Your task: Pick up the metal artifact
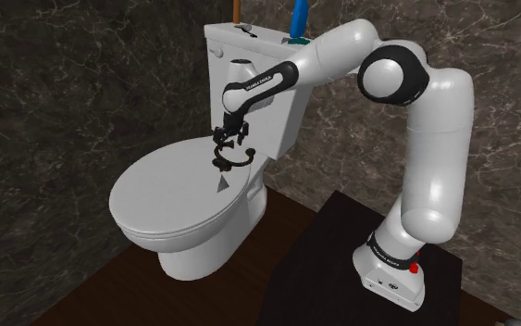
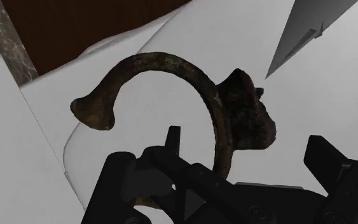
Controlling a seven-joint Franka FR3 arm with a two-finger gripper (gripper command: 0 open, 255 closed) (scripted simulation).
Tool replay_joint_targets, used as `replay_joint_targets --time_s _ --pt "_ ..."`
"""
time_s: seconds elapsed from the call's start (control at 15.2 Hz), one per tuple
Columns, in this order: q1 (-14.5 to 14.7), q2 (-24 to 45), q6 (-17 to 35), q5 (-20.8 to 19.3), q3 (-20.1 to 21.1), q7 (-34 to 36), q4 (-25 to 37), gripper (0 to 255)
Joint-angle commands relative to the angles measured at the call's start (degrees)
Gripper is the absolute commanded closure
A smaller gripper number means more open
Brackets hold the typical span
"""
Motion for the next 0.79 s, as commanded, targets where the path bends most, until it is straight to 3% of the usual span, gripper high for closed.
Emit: replay_joint_targets --time_s 0.0,0.33,0.73 --pt "-0.03 4.57 0.44 -0.04 -0.14 0.38 4.20 0" --pt "-0.04 16.90 -1.52 -0.17 -0.49 1.62 18.59 0" --pt "-0.07 19.34 0.90 -0.05 -0.41 1.46 18.62 0"
